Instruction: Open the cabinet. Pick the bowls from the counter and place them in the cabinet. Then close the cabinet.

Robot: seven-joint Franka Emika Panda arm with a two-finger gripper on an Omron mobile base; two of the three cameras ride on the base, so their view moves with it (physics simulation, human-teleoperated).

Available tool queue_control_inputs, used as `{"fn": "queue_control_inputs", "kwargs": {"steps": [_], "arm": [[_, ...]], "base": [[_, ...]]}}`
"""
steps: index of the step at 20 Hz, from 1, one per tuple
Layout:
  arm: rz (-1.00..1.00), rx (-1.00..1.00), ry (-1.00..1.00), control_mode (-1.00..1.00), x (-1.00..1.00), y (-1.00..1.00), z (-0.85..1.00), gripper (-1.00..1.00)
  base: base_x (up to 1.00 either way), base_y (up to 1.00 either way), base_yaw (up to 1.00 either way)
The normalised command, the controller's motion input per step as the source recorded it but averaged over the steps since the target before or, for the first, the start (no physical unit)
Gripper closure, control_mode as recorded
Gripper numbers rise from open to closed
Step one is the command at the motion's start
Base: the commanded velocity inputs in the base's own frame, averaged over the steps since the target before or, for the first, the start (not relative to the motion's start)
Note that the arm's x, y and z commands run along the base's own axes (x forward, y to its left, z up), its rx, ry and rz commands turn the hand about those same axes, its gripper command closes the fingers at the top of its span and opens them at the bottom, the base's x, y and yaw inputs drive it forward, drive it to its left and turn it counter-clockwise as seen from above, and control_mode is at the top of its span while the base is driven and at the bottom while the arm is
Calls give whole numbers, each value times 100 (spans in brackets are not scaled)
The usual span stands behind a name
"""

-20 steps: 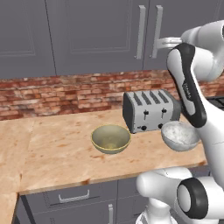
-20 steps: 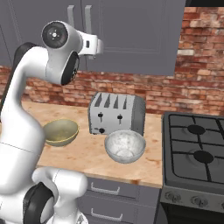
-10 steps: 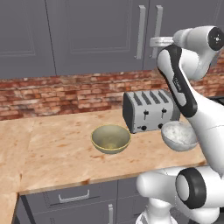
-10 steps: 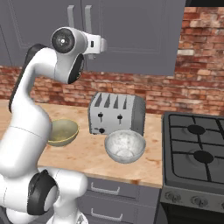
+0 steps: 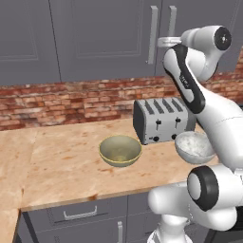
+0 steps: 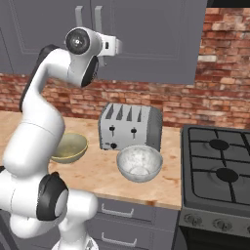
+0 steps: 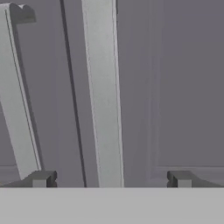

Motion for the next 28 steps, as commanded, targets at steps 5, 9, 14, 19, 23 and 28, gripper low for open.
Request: {"fn": "queue_control_inputs", "kwargs": {"steps": [5, 9, 14, 19, 23, 28], "arm": [[0, 0, 0, -100, 38, 0, 0, -100], [0, 0, 0, -100, 43, 0, 0, -100], [0, 0, 0, -100, 43, 0, 0, -100], [0, 0, 0, -100, 42, 0, 0, -100], [0, 0, 0, -100, 38, 0, -6, -100], [0, -1, 1, -100, 17, 0, -9, 100]], "base": [[0, 0, 0], [0, 0, 0], [0, 0, 0], [0, 0, 0], [0, 0, 0], [0, 0, 0]]}}
